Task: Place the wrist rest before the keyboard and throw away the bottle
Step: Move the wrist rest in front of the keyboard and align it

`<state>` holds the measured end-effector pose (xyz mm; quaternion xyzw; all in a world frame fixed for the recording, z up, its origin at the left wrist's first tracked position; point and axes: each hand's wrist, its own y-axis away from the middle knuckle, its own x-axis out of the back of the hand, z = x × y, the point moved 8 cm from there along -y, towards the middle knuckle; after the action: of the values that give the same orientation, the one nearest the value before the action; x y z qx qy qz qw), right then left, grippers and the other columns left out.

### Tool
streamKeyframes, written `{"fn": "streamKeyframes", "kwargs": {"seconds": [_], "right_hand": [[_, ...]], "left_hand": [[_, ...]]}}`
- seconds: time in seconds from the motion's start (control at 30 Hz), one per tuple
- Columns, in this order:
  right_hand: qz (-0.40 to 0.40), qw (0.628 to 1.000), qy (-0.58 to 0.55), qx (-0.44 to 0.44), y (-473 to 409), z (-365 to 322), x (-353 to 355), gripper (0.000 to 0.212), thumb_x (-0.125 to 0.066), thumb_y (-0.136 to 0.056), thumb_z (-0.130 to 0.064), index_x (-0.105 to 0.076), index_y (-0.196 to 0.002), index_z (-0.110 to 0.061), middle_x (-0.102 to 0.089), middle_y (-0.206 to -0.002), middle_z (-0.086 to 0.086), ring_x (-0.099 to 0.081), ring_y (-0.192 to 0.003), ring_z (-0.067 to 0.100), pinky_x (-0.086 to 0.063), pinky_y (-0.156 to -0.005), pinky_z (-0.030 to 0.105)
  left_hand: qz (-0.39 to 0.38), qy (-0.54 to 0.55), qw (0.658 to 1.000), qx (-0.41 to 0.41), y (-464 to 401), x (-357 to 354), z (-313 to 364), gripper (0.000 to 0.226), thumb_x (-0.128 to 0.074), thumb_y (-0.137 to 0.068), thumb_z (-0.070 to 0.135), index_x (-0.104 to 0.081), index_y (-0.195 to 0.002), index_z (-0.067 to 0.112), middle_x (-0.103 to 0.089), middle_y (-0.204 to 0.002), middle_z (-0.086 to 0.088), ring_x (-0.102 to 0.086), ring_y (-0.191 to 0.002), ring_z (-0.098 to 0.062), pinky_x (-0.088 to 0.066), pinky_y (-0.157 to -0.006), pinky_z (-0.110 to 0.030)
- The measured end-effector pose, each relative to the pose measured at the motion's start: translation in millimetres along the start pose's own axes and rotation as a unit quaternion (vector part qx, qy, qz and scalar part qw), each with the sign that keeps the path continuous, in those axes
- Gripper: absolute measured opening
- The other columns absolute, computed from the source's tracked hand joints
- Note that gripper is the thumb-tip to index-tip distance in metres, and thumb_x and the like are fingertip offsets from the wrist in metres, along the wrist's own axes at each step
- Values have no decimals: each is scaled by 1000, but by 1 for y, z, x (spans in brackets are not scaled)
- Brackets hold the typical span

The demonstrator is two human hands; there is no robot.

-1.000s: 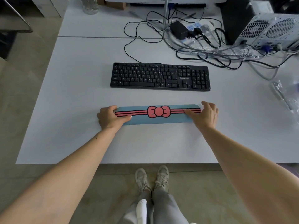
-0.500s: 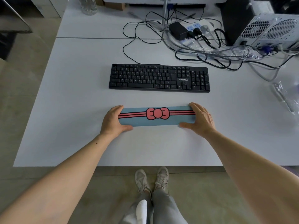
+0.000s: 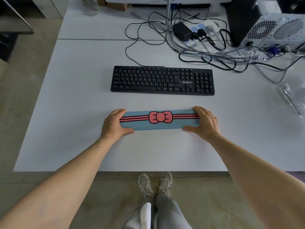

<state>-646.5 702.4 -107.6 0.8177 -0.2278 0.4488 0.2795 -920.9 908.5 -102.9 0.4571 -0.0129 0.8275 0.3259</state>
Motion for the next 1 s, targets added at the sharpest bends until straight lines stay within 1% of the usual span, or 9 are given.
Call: {"fn": "streamKeyframes", "kwargs": {"seconds": [0.17,0.4,0.53,0.73,1.0], "right_hand": [[8,1000,3,-4,2,-1,1,97,-85,-60,-51,-43,-142,-20,-45,-149,-1,-40,-136,24,-25,-112,38],[15,1000,2,-9,4,0,2,96,-84,-60,-53,-45,-141,-21,-47,-147,-1,-42,-134,24,-26,-112,37],[16,1000,-1,-12,5,1,1,96,-84,-60,-54,-44,-141,-20,-48,-146,-1,-43,-132,24,-27,-111,38],[22,1000,-7,-19,7,2,0,96,-84,-60,-54,-45,-141,-20,-48,-146,-1,-44,-132,24,-27,-111,37],[26,999,-8,-25,9,4,-2,95,-83,-61,-54,-45,-141,-20,-49,-146,0,-44,-131,24,-28,-110,39]], "left_hand": [[-5,4,1000,4,0,-1,-2,100,-93,-53,27,-48,-140,8,-50,-145,-8,-48,-132,-23,-30,-109,-23],[-20,-1,1000,-2,-4,-2,1,98,-91,-57,23,-45,-142,6,-47,-148,-10,-44,-137,-25,-23,-109,-20],[-26,-6,1000,-8,-8,-1,3,98,-91,-57,22,-45,-142,5,-45,-150,-11,-42,-139,-25,-23,-113,-22],[-32,-25,999,-21,-11,0,6,98,-90,-58,23,-45,-142,5,-46,-150,-12,-43,-139,-26,-25,-114,-27],[-36,-26,999,-27,-14,0,7,97,-90,-59,22,-44,-143,5,-44,-151,-12,-41,-140,-26,-24,-114,-25]]}}
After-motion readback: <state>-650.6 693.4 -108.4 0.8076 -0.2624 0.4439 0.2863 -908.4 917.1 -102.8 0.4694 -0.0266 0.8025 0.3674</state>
